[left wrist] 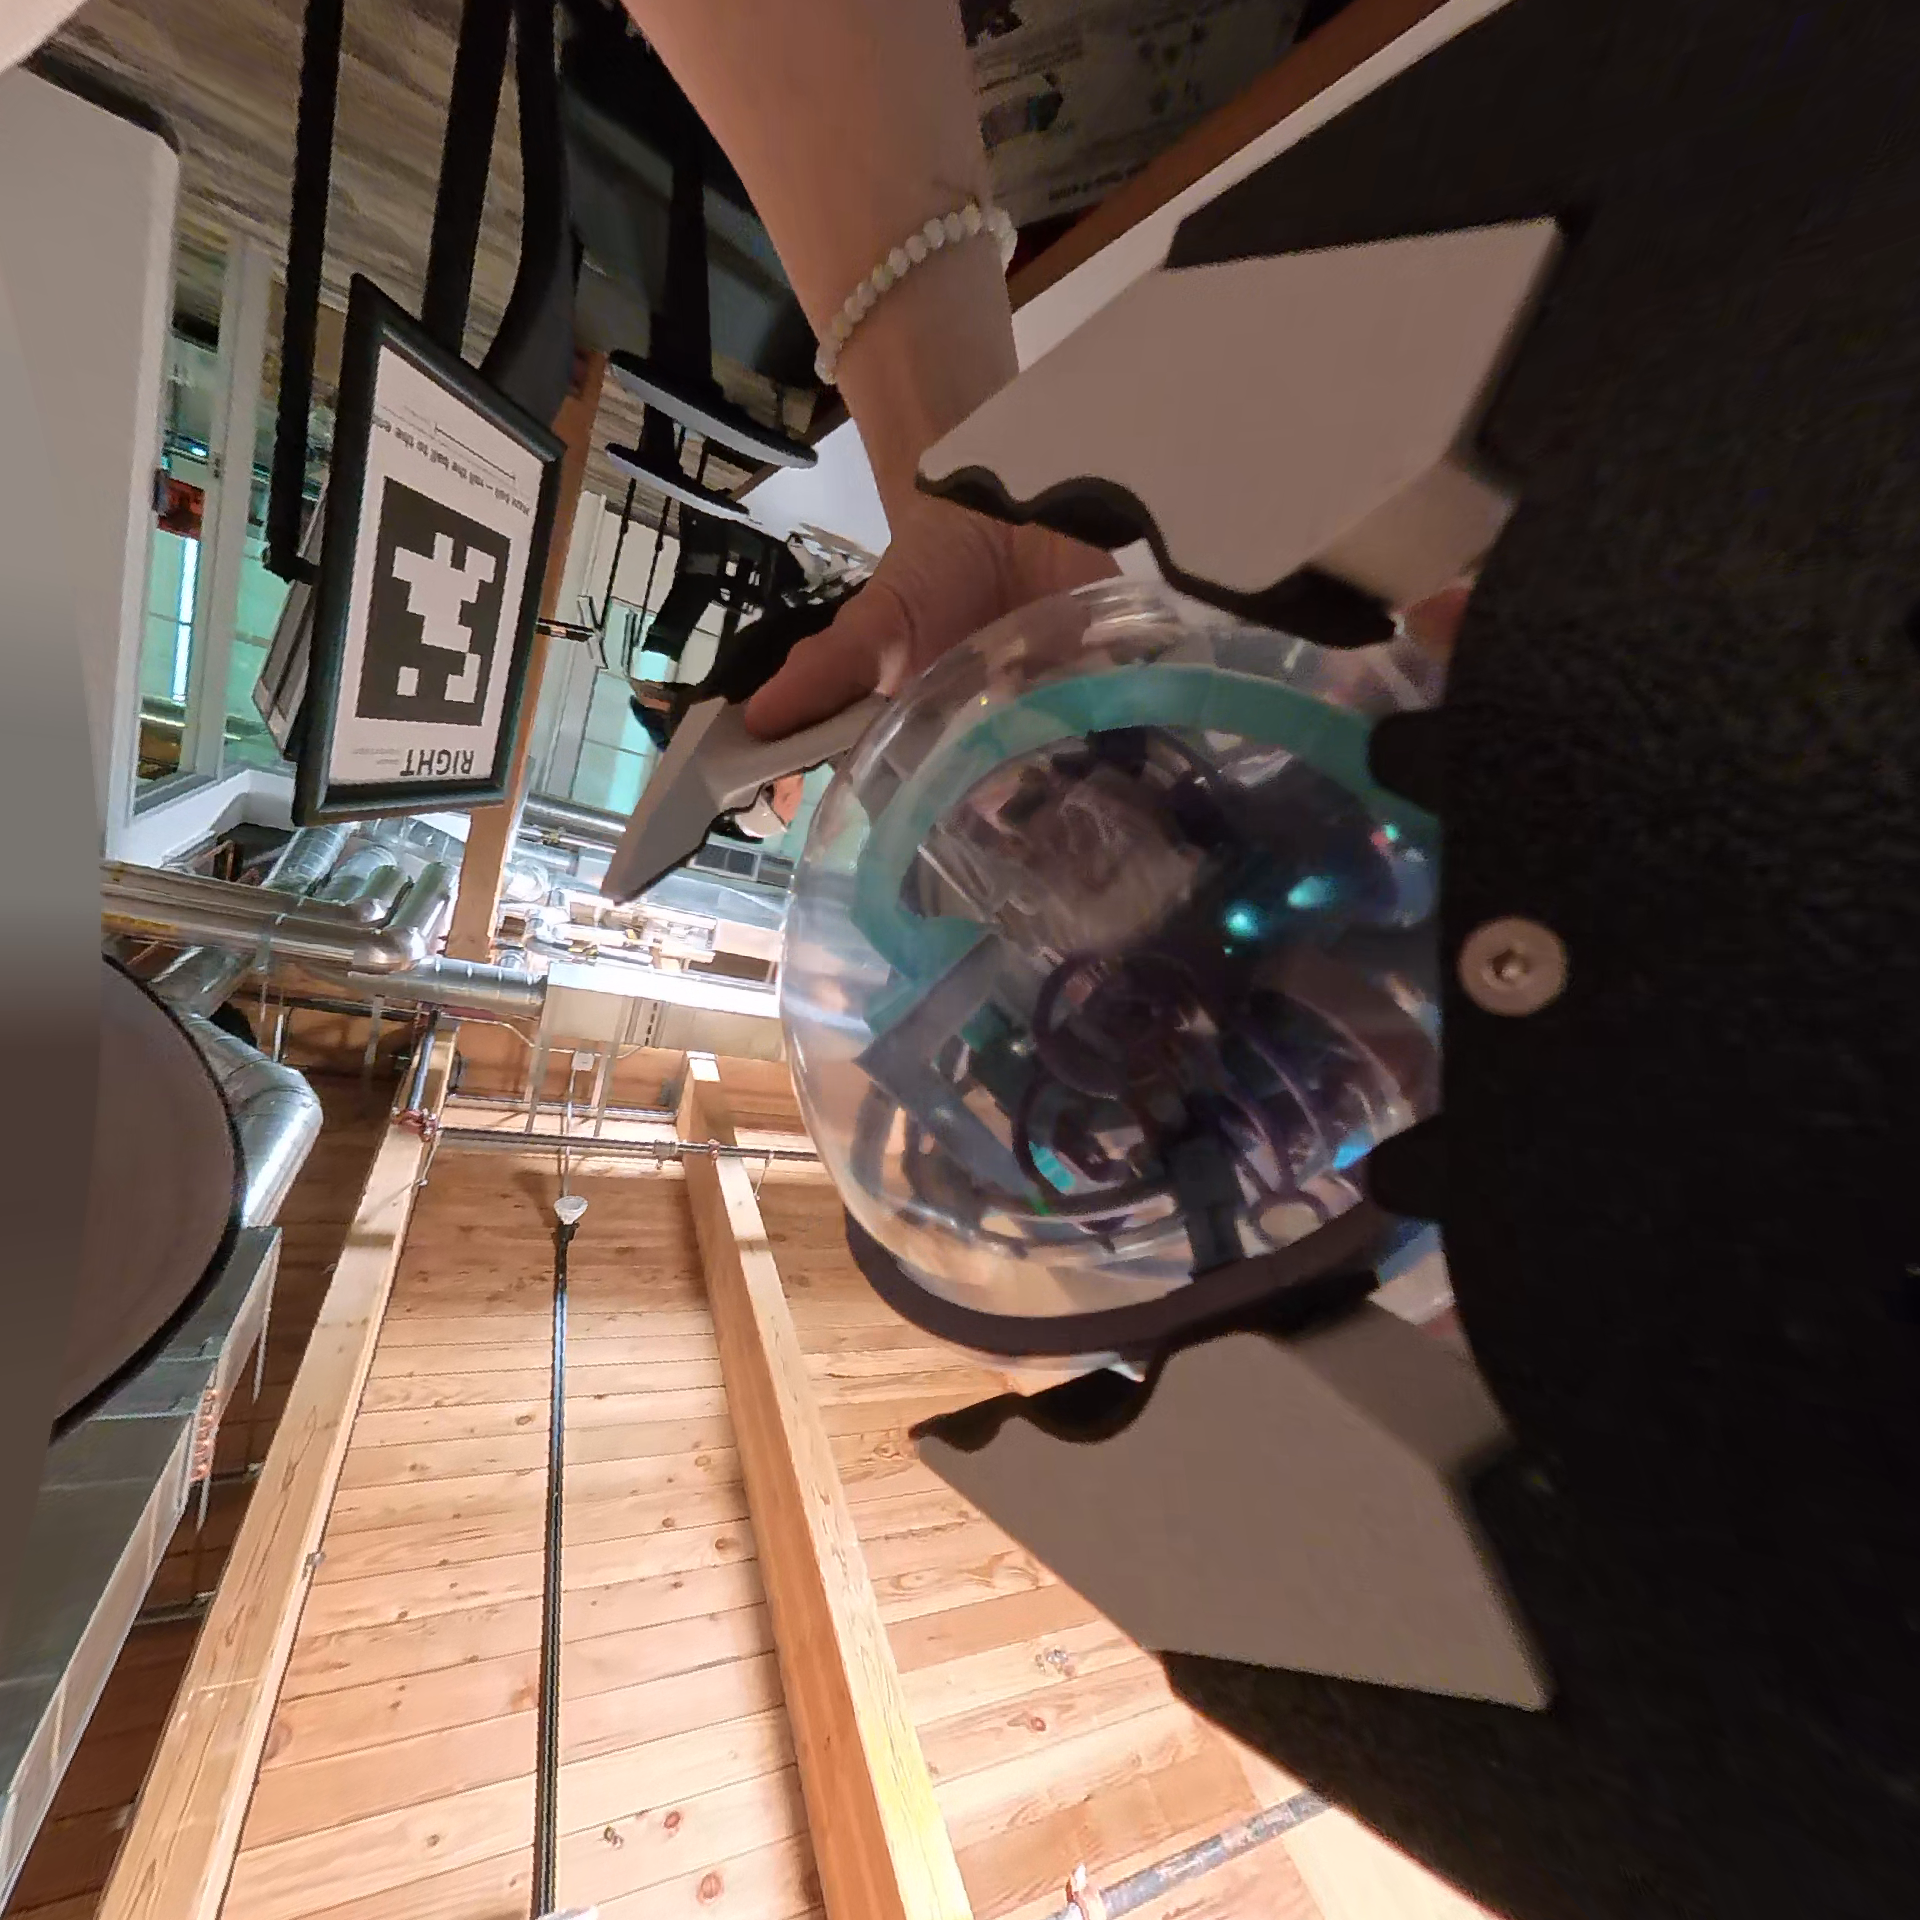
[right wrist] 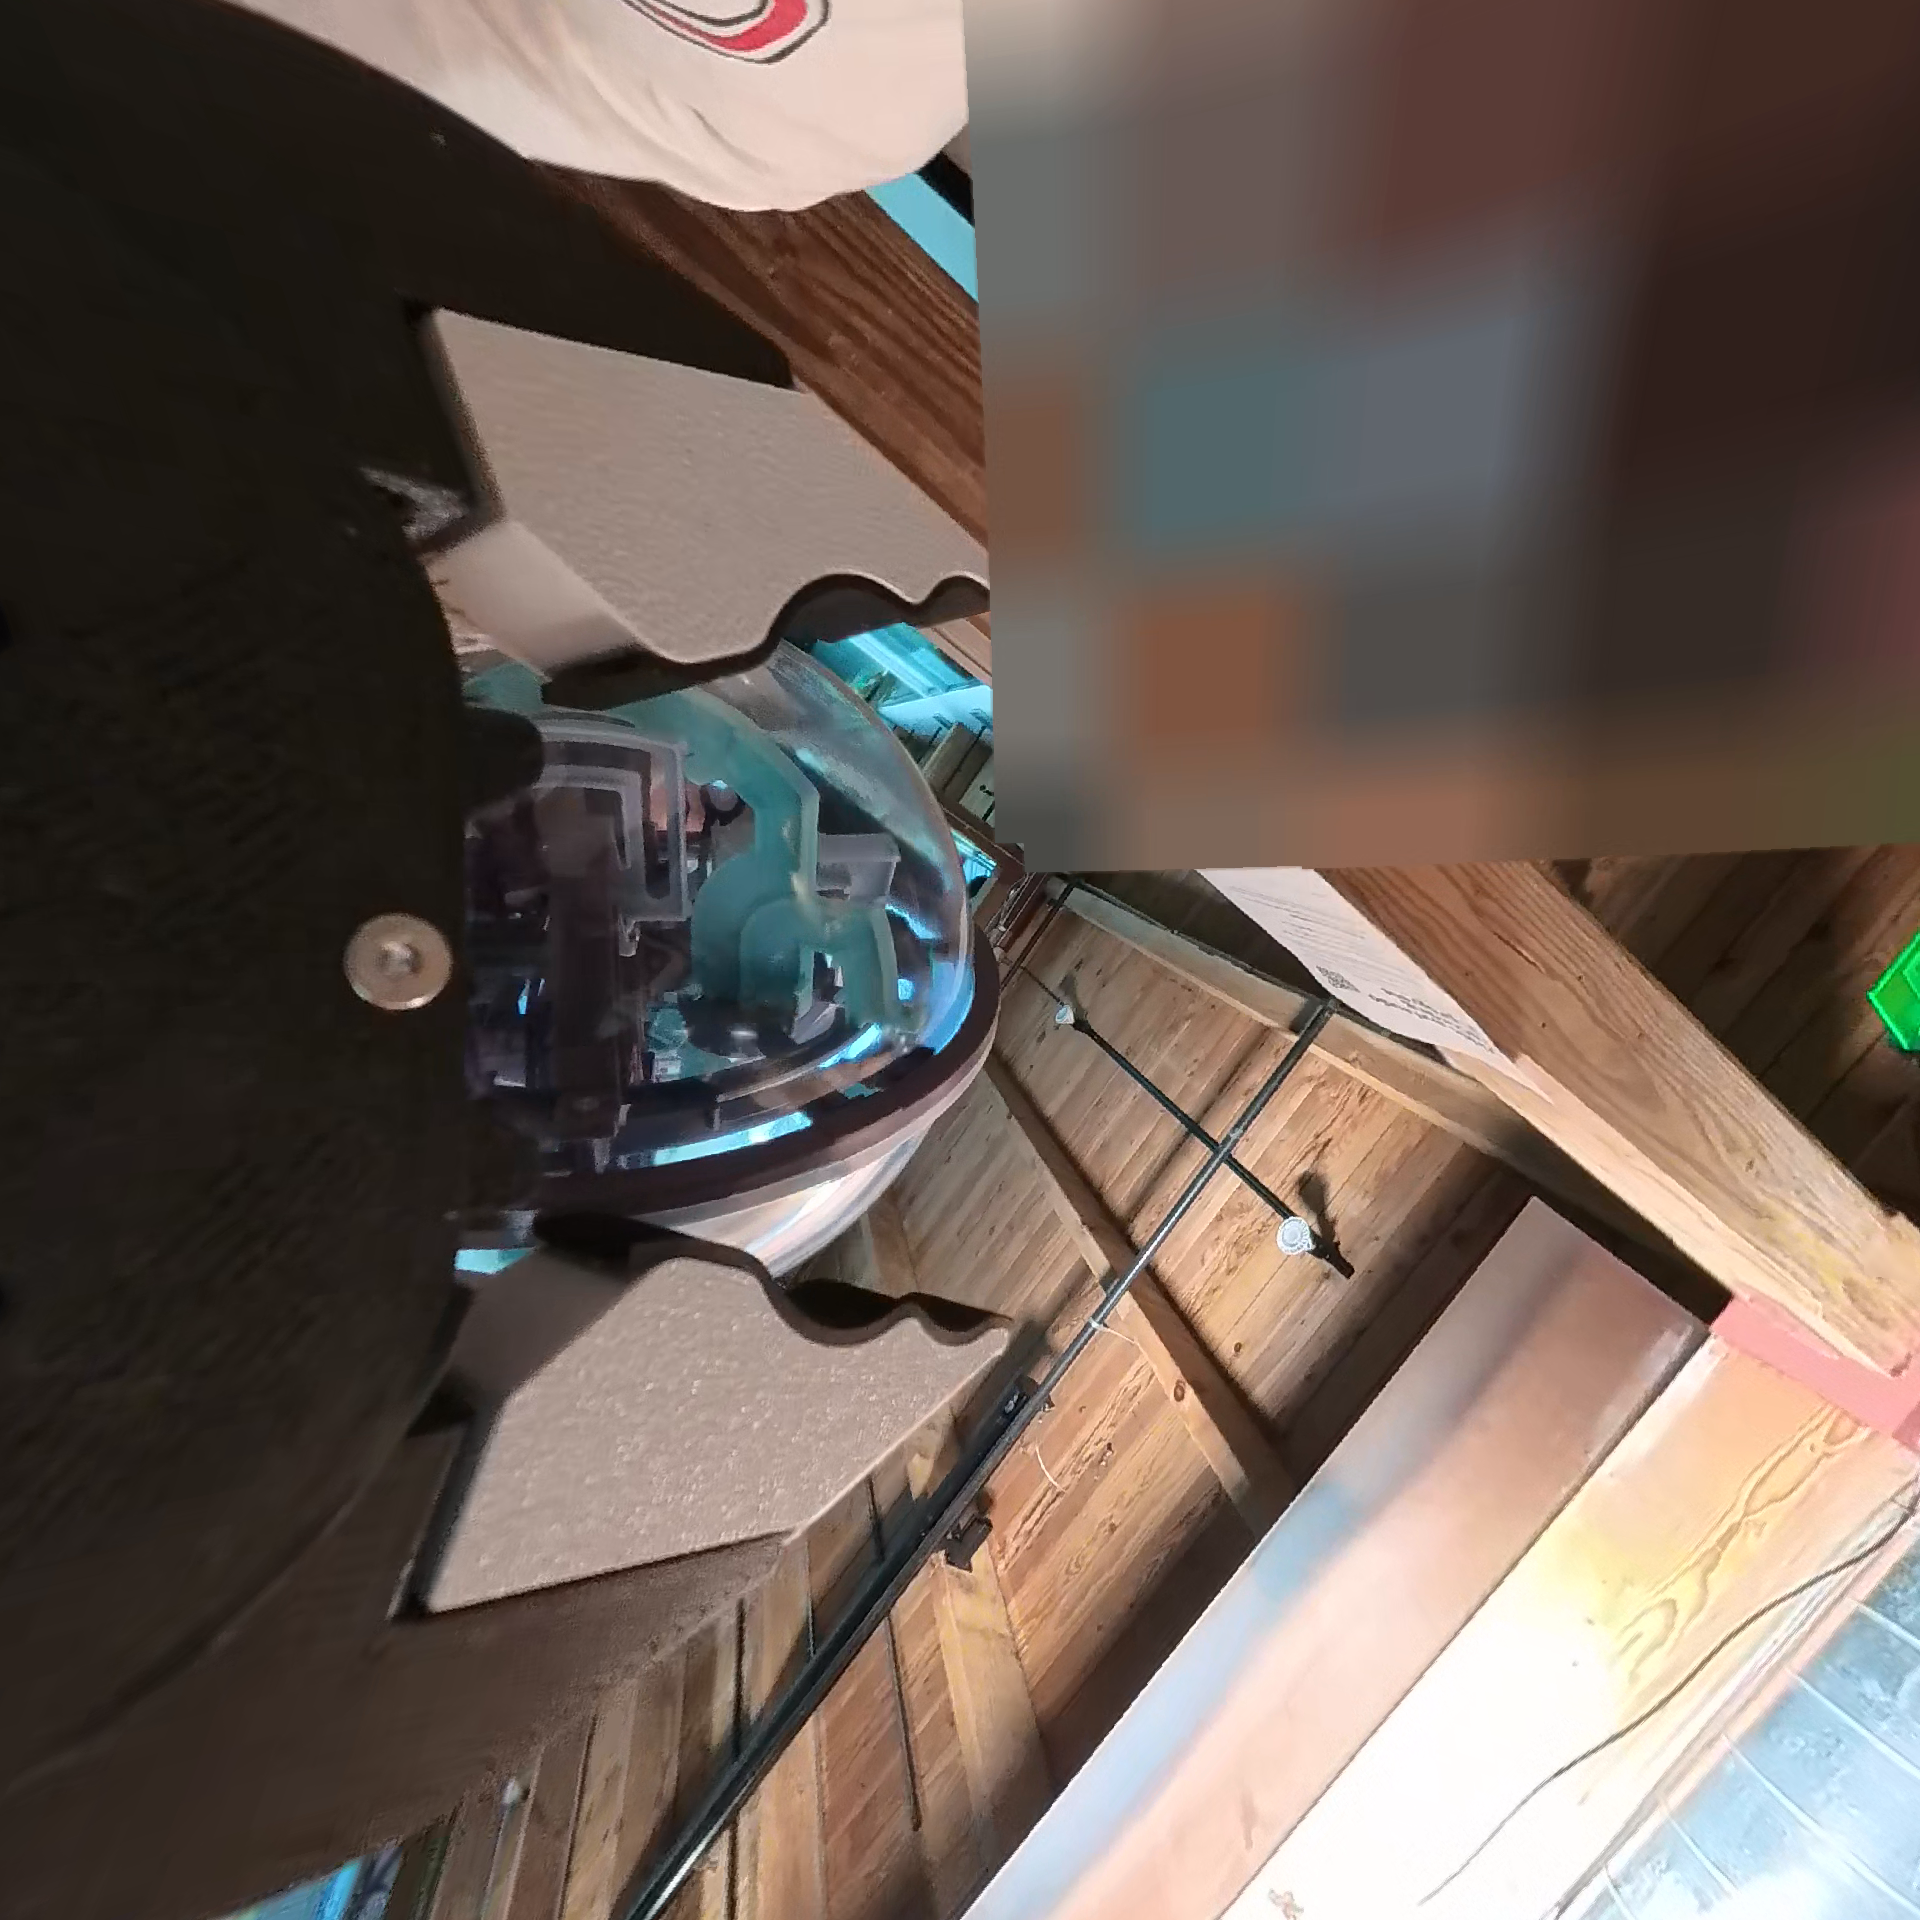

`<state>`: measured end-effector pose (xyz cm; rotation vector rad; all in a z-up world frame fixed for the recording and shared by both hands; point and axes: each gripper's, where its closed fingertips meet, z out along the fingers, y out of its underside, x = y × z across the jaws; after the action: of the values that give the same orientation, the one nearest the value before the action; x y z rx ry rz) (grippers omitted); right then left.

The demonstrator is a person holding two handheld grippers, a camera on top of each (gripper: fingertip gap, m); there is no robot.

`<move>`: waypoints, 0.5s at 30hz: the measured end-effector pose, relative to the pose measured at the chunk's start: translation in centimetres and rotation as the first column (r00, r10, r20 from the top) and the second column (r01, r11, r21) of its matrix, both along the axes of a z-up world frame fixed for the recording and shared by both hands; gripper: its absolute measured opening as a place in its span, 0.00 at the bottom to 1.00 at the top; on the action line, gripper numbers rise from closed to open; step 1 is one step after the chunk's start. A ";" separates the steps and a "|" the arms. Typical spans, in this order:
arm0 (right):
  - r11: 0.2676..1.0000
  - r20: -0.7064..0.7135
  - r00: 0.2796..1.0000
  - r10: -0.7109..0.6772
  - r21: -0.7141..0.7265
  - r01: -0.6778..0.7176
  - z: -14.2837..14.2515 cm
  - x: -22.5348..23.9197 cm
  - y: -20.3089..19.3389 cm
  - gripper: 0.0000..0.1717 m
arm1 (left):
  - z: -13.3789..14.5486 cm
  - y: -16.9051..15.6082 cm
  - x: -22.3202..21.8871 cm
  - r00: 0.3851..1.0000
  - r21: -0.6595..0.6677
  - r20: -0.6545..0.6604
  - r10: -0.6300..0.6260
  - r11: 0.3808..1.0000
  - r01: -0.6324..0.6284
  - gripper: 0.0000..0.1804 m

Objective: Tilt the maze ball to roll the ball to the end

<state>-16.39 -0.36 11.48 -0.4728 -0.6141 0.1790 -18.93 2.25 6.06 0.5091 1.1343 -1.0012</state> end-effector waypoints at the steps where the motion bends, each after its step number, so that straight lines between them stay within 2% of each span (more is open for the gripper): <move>1: 1.000 -0.019 1.000 0.008 -0.007 -0.008 0.0 0.3 0.1 0.73 | -0.1 0.0 0.2 1.000 0.002 -0.008 0.013 1.000 -0.013 0.87; 5: 0.999 -0.070 0.997 0.019 -0.037 -0.022 -0.1 1.3 0.7 0.72 | -0.4 0.2 0.9 0.997 0.014 -0.045 0.070 0.997 -0.069 0.87; 15: 0.997 -0.125 0.992 0.015 -0.075 -0.024 -0.3 2.4 1.5 0.72 | -0.3 0.8 1.5 0.991 -0.024 -0.116 0.064 0.997 -0.067 0.87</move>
<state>-14.00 1.19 11.14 -0.5258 -0.4908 0.2496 -17.40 3.02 5.75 0.3939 1.2304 -0.9978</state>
